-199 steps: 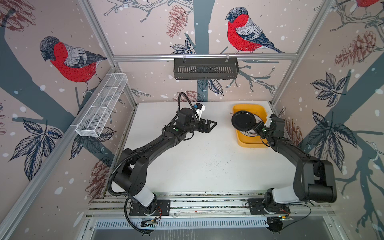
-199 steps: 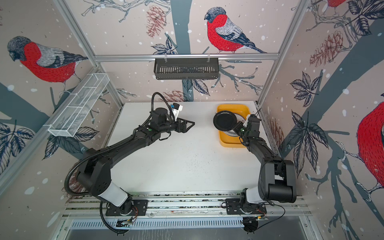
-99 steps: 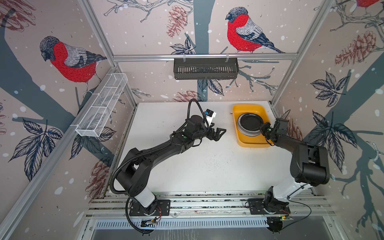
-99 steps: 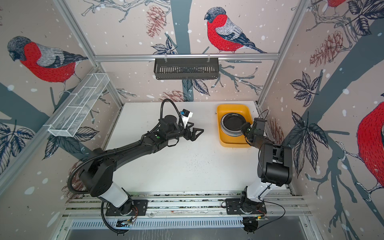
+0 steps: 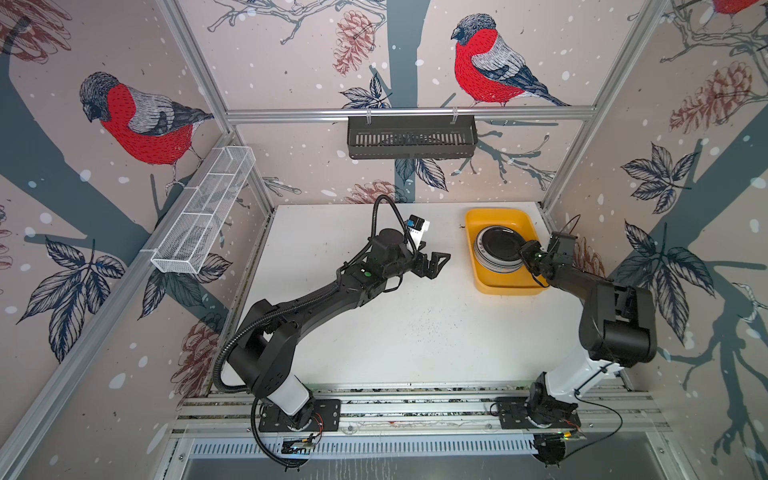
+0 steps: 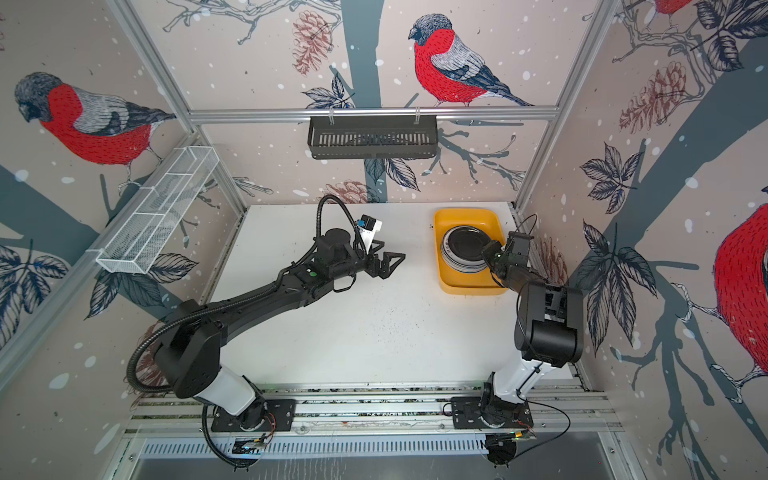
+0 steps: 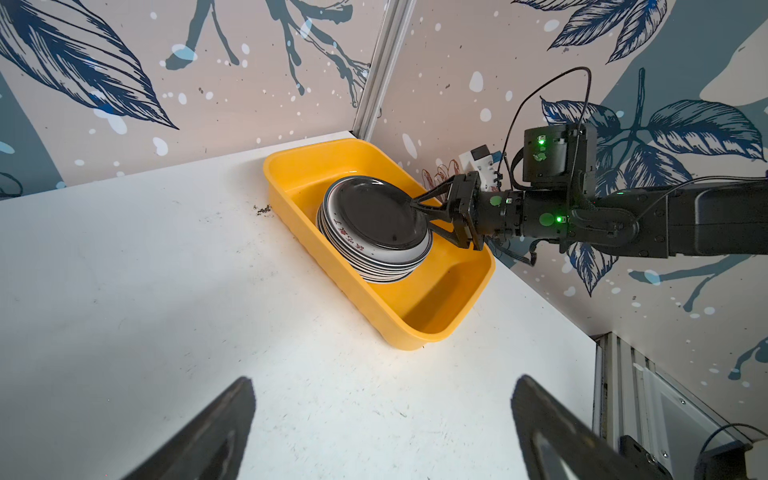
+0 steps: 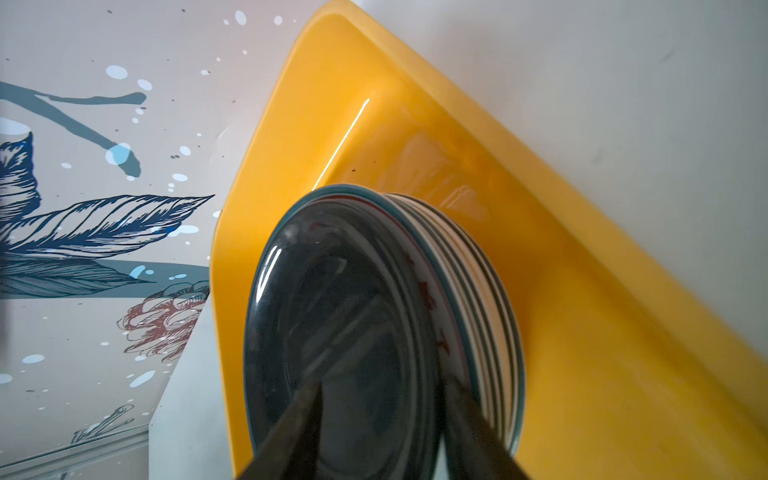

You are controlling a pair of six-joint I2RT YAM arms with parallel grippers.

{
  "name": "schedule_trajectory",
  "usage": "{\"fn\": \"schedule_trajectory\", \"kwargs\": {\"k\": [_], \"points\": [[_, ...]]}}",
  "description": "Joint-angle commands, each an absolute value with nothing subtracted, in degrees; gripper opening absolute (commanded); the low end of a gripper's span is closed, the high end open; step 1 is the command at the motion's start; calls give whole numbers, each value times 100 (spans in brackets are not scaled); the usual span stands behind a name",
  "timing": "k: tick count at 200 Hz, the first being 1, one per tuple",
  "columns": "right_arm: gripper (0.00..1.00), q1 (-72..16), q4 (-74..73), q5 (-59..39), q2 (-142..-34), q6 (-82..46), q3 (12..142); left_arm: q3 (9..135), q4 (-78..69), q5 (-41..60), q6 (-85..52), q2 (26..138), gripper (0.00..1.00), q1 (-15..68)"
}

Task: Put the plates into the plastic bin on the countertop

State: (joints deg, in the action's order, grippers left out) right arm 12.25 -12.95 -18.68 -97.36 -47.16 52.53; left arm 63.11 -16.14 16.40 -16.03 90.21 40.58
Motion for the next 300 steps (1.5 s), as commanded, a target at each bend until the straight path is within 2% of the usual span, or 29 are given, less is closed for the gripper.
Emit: {"fn": "schedule_trajectory", "kwargs": {"k": [1,33,64,81,114,147,159,173,194,219,238,273,300], "points": [[63,1222,-968,-1771,-9565,-4525,5241,6199,-1626,1279,-1413,8803,96,4049],[75,1104,-520,-1573,-8930,-4104,5082,5871,-1411,723,-1329,8393,96,3871],[100,1007,-232,-962,-7972,-3550,4675,5001,-1764,235,-1560,7669,96,3270],[100,993,-376,-423,-7387,-3320,4271,4424,-2008,-654,-1568,7138,97,2946],[100,934,-958,301,-6333,-3093,3498,3499,-2118,-1661,-1375,6336,96,2053],[100,435,-1616,1913,-5849,-2555,2880,2251,-3216,-2764,-625,5836,97,1605],[100,278,-1939,2293,-5869,-2407,2672,1841,-3673,-3112,-513,5777,97,1522],[100,71,-2586,2575,-5959,-2108,2278,1358,-4281,-3000,-496,5764,97,1290],[100,-407,-4257,3193,-6262,-1340,1567,765,-5263,-2741,-479,5933,96,946],[100,-628,-5987,3407,-6864,-777,1022,637,-5880,-2456,-352,6619,96,604],[100,-616,-6768,3222,-7408,-665,917,800,-6092,-1922,-255,6963,96,481],[100,-611,-8010,2830,-8531,-447,917,1018,-7117,-1763,-107,7890,96,464],[100,-508,-7807,2425,-8559,-540,918,1214,-7720,-1565,22,8833,97,452]]}}
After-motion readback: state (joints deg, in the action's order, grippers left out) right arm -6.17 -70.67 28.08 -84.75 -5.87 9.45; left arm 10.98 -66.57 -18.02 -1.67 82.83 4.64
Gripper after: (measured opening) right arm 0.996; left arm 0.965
